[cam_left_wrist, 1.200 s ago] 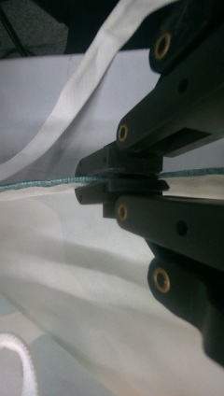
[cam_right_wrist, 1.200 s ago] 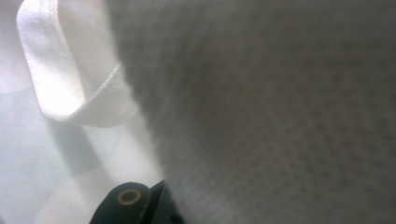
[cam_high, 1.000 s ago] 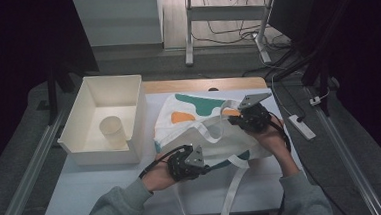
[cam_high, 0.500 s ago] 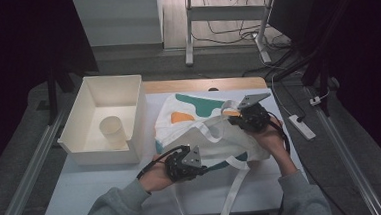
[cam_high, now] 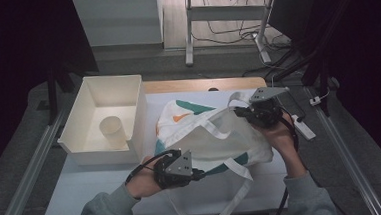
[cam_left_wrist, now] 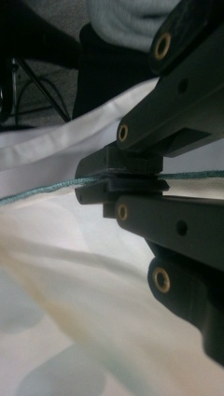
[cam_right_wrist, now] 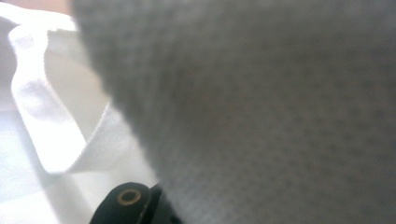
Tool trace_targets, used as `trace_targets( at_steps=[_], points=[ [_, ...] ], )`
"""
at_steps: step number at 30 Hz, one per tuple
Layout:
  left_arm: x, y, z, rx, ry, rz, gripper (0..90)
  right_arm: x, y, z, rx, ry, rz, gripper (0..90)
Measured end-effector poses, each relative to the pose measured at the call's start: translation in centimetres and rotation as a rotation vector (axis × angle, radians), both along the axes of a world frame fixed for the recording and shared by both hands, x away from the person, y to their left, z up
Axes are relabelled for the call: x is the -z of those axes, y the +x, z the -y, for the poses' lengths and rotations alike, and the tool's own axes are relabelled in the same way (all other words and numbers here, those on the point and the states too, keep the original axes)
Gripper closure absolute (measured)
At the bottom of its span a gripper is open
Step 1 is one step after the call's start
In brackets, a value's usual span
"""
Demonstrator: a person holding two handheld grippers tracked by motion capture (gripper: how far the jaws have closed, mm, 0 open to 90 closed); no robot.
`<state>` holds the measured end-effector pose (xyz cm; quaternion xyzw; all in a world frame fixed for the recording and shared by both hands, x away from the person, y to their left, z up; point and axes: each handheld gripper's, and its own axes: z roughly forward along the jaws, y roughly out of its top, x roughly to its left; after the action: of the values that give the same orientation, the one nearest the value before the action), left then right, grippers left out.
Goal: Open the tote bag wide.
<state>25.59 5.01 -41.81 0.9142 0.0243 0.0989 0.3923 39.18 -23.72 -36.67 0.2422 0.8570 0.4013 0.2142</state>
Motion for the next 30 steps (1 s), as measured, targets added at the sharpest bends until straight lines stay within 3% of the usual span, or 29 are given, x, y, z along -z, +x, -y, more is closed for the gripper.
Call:
trace_targets(
  at_steps=[3,5,13,18,26,30],
  points=[
    [-0.2,-0.1,-0.1,0.005,0.004,0.005,86.9,0.4,0.5,0.1,0.017,0.004,-0.016,89.3],
    [0.2,0.4,-0.1,0.0,0.002,-0.021,87.0,0.9,0.9,0.1,0.032,-0.005,-0.025,89.3],
    [1.8,2.0,0.4,0.001,0.01,-0.094,86.9,5.9,4.4,-0.2,0.092,-0.062,-0.138,89.2],
    [2.3,2.7,0.3,-0.015,0.001,-0.124,86.9,7.8,5.8,-0.2,0.134,-0.077,-0.147,89.2],
    [3.7,3.6,0.5,-0.054,0.032,-0.173,86.8,10.9,8.1,-0.5,0.181,-0.112,-0.198,89.2],
    [4.7,3.8,1.1,-0.056,0.074,-0.183,86.8,12.2,8.8,-0.6,0.19,-0.137,-0.226,89.2]
  ],
)
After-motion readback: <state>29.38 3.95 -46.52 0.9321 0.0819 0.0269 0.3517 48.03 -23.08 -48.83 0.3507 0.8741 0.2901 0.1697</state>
